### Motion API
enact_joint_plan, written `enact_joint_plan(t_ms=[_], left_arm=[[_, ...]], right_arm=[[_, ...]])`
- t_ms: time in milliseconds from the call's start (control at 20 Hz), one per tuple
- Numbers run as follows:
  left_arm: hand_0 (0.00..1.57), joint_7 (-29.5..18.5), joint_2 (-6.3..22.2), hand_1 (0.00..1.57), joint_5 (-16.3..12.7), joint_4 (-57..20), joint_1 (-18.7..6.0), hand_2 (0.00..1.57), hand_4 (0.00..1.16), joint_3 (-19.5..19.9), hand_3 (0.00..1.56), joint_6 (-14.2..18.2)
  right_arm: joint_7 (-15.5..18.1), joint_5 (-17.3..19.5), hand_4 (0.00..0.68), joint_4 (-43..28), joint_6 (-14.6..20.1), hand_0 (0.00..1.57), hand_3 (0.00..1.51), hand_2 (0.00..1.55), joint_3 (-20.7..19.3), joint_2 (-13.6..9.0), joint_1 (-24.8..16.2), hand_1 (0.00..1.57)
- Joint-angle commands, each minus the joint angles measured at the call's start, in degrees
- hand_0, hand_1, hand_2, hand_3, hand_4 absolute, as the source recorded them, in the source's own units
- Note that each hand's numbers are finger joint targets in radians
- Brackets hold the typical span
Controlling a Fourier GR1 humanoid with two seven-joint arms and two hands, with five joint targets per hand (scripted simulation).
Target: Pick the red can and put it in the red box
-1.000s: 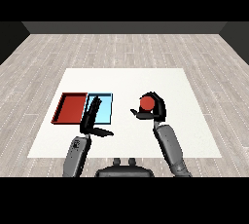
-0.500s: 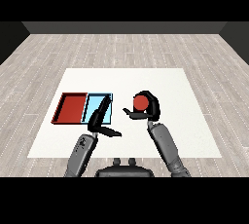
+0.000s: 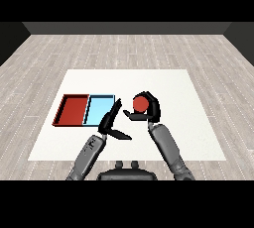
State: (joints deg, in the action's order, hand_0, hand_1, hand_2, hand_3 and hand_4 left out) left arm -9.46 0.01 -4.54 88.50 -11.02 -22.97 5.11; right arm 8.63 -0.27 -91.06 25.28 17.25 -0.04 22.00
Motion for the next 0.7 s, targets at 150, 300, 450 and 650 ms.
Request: enact_joint_plan(t_ms=[150,300,450,650], left_arm=[[0.00,-3.6,0.0,0.00,-3.4,-6.9,-0.9,0.00,0.00,-3.8,0.00,1.8],[0.00,-2.0,0.0,0.00,-7.7,-11.8,-7.3,0.00,0.00,-2.3,0.00,1.1],[0.00,-0.4,0.0,0.00,-7.9,-8.6,-6.9,0.00,0.00,-5.5,0.00,4.7],[0.00,-3.8,0.0,0.00,-10.8,-14.2,-9.6,0.00,0.00,-5.4,0.00,4.2]], right_arm=[[2.5,-2.7,0.651,3.9,-2.9,1.57,1.41,1.48,-3.3,0.0,3.8,1.57],[-0.8,-0.7,0.648,0.3,-0.5,1.57,1.42,1.48,0.9,0.0,2.1,1.57],[0.9,-1.3,0.644,0.2,-0.1,1.57,1.41,1.48,3.1,0.0,0.6,1.57],[4.0,-1.2,0.633,-1.5,0.4,1.57,1.41,1.47,5.5,0.0,-3.3,1.57]])
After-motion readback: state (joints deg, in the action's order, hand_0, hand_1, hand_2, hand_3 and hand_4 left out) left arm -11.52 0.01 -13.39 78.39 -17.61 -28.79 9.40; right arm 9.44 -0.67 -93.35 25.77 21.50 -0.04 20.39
